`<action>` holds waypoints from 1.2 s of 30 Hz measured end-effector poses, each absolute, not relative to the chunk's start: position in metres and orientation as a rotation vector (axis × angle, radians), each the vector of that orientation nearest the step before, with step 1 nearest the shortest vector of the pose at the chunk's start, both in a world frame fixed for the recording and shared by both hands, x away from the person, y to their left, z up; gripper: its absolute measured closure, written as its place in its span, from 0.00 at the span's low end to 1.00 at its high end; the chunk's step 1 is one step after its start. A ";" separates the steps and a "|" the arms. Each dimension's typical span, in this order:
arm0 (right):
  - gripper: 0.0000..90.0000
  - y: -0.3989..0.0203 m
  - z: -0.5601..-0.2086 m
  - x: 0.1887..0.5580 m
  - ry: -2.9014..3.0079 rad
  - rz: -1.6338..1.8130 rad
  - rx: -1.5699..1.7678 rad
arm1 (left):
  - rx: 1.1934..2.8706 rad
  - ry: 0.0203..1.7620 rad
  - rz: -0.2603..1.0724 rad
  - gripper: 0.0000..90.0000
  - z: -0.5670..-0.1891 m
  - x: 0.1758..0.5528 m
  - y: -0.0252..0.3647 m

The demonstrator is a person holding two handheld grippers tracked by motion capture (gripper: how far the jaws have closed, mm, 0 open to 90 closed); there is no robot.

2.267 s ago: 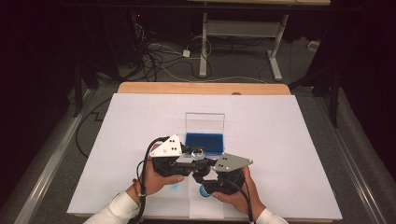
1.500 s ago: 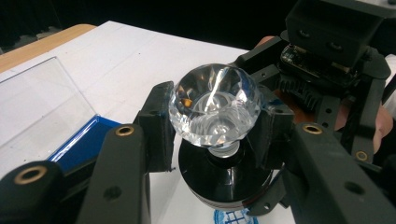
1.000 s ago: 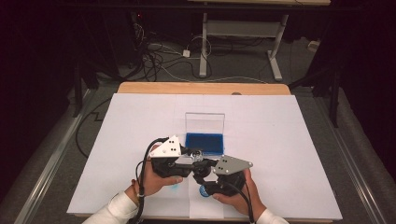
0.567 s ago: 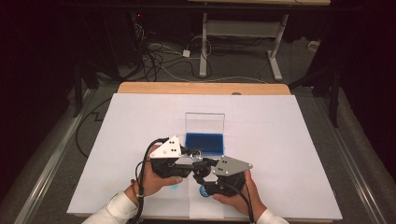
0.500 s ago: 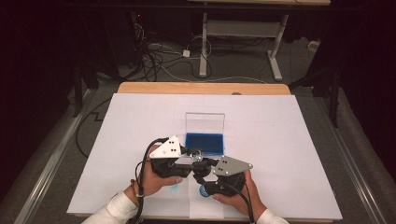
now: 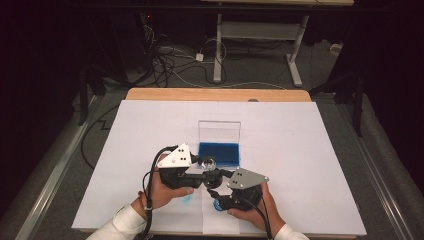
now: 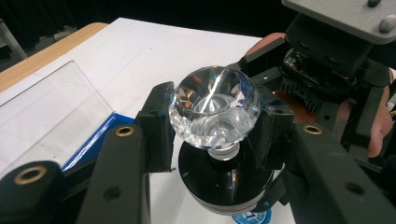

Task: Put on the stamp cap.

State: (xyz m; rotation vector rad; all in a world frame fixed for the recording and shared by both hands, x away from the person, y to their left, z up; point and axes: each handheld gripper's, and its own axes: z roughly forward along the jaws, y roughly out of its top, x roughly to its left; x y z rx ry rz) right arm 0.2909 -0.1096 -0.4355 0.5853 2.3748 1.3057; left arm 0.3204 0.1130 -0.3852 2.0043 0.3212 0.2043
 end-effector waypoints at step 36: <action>0.31 -0.156 -0.417 0.290 2.214 1.203 0.588 | 2.059 0.365 0.310 0.61 -0.383 0.321 0.133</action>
